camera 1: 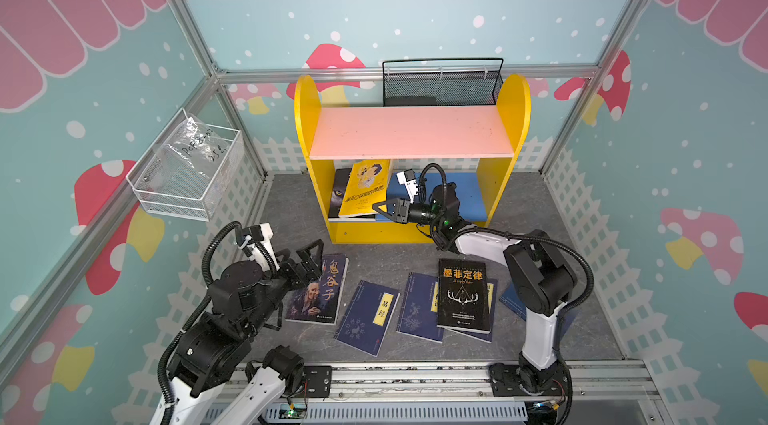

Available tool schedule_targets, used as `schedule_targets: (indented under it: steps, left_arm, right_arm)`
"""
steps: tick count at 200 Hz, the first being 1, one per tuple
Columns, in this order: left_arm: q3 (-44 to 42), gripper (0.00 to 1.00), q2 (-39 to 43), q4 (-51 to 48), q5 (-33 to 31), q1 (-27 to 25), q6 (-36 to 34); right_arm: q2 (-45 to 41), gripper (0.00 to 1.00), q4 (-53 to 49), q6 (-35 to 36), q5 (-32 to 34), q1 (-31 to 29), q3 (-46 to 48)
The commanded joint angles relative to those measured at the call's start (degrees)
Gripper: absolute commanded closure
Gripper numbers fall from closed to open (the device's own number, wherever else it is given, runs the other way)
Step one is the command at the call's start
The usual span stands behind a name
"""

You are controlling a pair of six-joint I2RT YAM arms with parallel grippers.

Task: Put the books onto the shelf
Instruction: 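Press the yellow book against the wolf-cover book with the right gripper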

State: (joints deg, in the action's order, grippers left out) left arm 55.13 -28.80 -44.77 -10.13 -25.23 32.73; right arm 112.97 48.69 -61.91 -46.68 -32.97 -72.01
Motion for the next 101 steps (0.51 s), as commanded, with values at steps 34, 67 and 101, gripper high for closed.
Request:
schedule_targets:
  steps: [34,67,101]
  left_arm:
    - [-4.6,0.01,0.0,0.4,3.6,0.3,-0.1]
    - [-7.2,0.01,-0.2,2.1,4.8,0.3,2.3]
    - [-8.4,0.01,-0.2,3.1,4.5,0.3,3.9]
  right_arm:
    - [6.6,0.81,5.1,-2.1,-4.6,0.5,-9.5]
    - [8.3,0.81,5.1,-2.6,-4.0,0.5,-11.4]
    - [9.2,0.84,7.9,-6.5,-1.4,0.5,-11.3]
